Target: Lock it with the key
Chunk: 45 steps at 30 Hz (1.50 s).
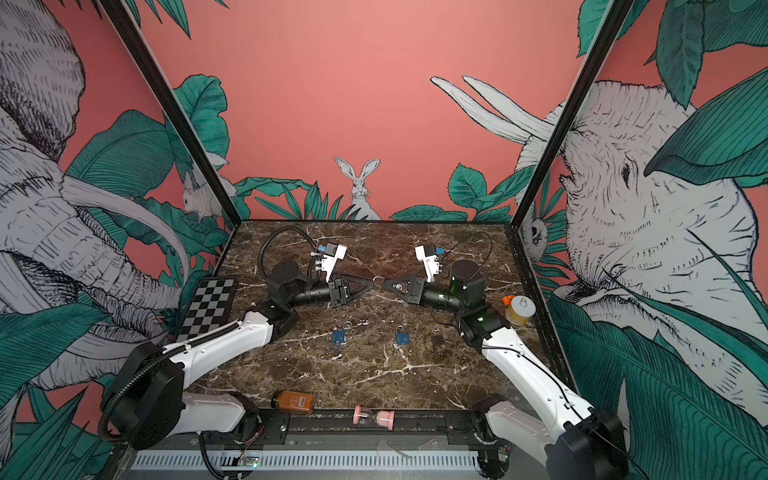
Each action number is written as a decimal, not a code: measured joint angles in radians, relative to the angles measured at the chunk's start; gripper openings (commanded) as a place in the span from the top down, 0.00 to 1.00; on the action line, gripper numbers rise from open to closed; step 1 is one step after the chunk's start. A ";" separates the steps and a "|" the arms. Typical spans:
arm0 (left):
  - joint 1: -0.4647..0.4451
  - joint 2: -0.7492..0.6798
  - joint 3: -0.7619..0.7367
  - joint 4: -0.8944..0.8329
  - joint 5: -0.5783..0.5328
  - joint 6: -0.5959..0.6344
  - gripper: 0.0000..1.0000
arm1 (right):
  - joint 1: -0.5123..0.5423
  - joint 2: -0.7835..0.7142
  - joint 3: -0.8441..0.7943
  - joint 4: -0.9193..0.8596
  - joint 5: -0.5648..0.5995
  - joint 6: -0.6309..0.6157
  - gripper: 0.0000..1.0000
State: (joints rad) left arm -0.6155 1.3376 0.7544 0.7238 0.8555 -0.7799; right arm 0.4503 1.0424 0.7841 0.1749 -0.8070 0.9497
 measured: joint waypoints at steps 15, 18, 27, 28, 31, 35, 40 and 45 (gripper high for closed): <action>0.000 0.037 -0.001 0.061 0.000 -0.048 0.77 | 0.000 0.000 -0.027 0.043 -0.043 -0.001 1.00; 0.000 0.037 -0.001 0.071 0.000 -0.061 0.86 | 0.000 0.005 -0.031 0.038 -0.044 -0.006 1.00; 0.001 0.039 -0.001 0.072 -0.002 -0.070 0.89 | 0.000 0.006 -0.031 0.044 -0.045 -0.022 1.00; 0.001 0.039 -0.001 0.072 -0.001 -0.071 0.93 | 0.000 0.006 -0.031 0.045 -0.045 -0.023 1.00; 0.001 0.039 -0.001 0.073 0.000 -0.078 1.00 | 0.000 0.006 -0.031 0.049 -0.047 -0.024 1.00; 0.000 0.039 -0.001 0.078 0.000 -0.086 1.00 | -0.002 0.006 -0.031 0.060 -0.051 -0.023 1.00; -0.001 0.039 -0.001 0.103 0.001 -0.104 1.00 | -0.005 0.006 -0.034 0.084 -0.061 -0.026 1.00; -0.005 0.058 -0.001 0.170 0.008 -0.166 1.00 | -0.006 0.005 -0.037 0.109 -0.065 -0.051 1.00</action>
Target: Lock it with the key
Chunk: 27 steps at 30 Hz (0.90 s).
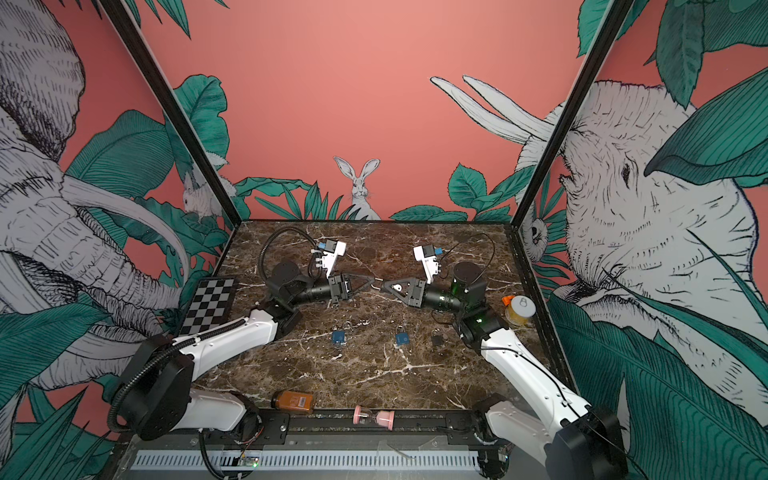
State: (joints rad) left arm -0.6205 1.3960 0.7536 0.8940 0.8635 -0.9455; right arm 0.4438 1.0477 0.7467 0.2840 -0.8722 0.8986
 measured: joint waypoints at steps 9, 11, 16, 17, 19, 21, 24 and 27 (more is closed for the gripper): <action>-0.016 0.027 0.007 0.057 0.002 -0.057 1.00 | -0.006 0.002 -0.002 0.011 -0.001 -0.036 1.00; -0.020 0.027 0.012 0.053 -0.008 -0.053 1.00 | -0.008 0.003 -0.001 0.017 -0.002 -0.038 1.00; -0.023 0.027 0.016 0.033 -0.030 -0.037 1.00 | -0.010 0.026 -0.001 0.040 -0.004 -0.039 1.00; -0.023 0.027 0.016 0.029 -0.036 -0.031 1.00 | -0.010 0.031 -0.001 0.045 -0.004 -0.039 1.00; -0.023 0.027 0.016 0.019 -0.047 -0.024 1.00 | -0.010 0.040 -0.001 0.050 -0.004 -0.039 1.00; -0.023 0.027 0.016 0.010 -0.052 -0.018 1.00 | -0.010 0.045 -0.001 0.051 -0.003 -0.039 1.00; -0.023 0.027 0.016 0.003 -0.053 -0.010 1.00 | -0.010 0.046 -0.001 0.048 -0.003 -0.040 1.00; -0.023 0.027 0.017 -0.002 -0.053 0.000 1.00 | -0.010 0.048 -0.002 0.048 -0.001 -0.042 1.00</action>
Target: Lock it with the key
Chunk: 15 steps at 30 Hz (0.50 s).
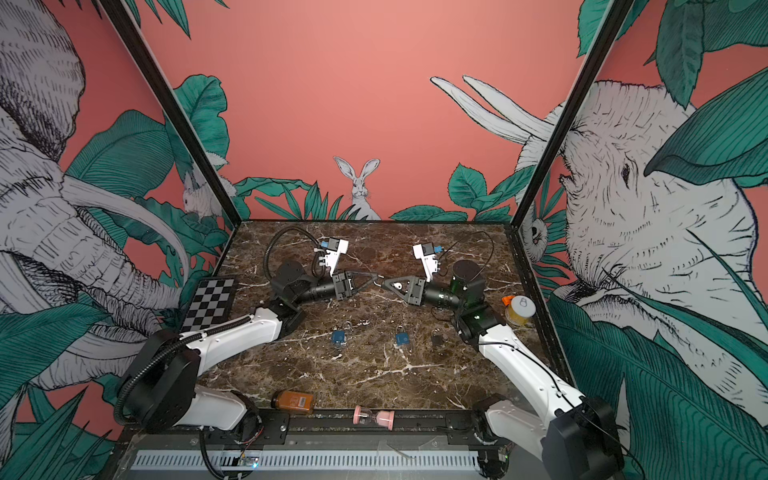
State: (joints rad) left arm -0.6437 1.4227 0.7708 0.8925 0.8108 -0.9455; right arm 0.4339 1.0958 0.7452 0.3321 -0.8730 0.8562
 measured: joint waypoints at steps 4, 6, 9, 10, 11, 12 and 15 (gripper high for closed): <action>-0.004 0.000 0.012 -0.021 -0.001 0.014 1.00 | 0.000 0.010 0.000 0.006 0.002 0.000 1.00; -0.013 0.000 0.018 -0.026 -0.006 0.024 1.00 | 0.000 0.017 0.002 0.015 -0.003 -0.002 1.00; -0.014 0.000 0.026 -0.039 -0.016 0.042 1.00 | -0.002 0.032 0.011 0.023 -0.003 -0.004 1.00; -0.014 0.000 0.028 -0.042 -0.024 0.047 1.00 | -0.003 0.041 0.018 0.026 -0.004 -0.003 1.00; -0.014 0.000 0.029 -0.046 -0.034 0.053 1.00 | -0.005 0.052 0.024 0.031 -0.007 -0.003 1.00; -0.014 0.000 0.031 -0.054 -0.047 0.059 1.00 | -0.007 0.062 0.029 0.034 -0.007 -0.002 1.00; -0.014 -0.008 0.033 -0.101 -0.077 0.092 1.00 | -0.011 0.089 0.037 0.038 -0.011 -0.002 1.00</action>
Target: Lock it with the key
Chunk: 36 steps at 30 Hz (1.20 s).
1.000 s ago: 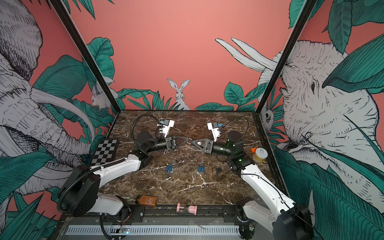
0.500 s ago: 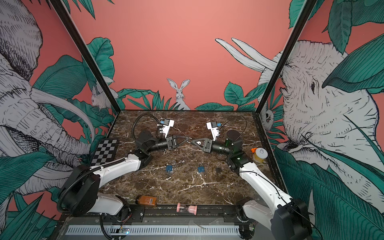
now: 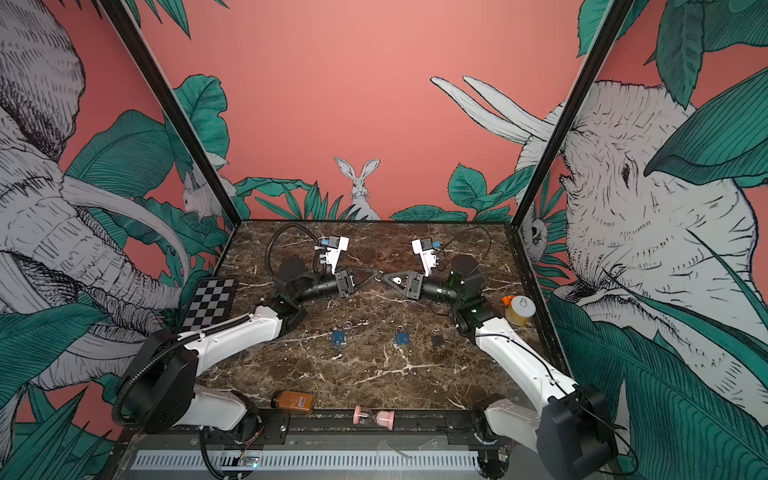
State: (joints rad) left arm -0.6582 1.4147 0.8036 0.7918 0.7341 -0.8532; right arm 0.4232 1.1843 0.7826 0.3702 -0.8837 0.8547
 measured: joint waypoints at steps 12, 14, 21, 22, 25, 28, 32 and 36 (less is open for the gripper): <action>-0.019 -0.026 0.017 -0.166 -0.044 0.099 0.85 | 0.003 0.020 -0.002 -0.014 -0.019 -0.003 1.00; -0.020 -0.025 0.017 -0.170 -0.044 0.098 0.85 | 0.003 0.020 -0.004 -0.014 -0.019 -0.004 1.00; -0.020 -0.025 0.017 -0.172 -0.044 0.078 1.00 | -0.004 0.027 -0.005 -0.014 -0.025 -0.017 1.00; -0.020 -0.025 0.017 -0.171 -0.046 0.074 1.00 | -0.005 0.027 -0.005 -0.013 -0.025 -0.018 1.00; -0.019 -0.026 -0.005 -0.127 -0.056 0.039 1.00 | -0.006 0.028 -0.008 -0.005 -0.026 -0.015 1.00; -0.011 -0.027 -0.064 -0.026 -0.054 -0.026 1.00 | 0.000 0.029 -0.027 0.022 -0.036 -0.005 0.88; 0.013 -0.028 -0.129 0.075 -0.009 -0.096 1.00 | 0.015 0.034 -0.055 0.048 -0.029 0.011 0.79; 0.016 -0.028 -0.133 0.107 0.011 -0.120 1.00 | 0.016 0.030 -0.066 0.074 -0.023 0.022 0.74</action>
State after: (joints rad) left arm -0.6426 1.3869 0.6704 0.8989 0.7452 -0.9733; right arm 0.4389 1.2144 0.7170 0.4442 -0.9062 0.8768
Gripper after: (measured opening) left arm 0.075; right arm 0.236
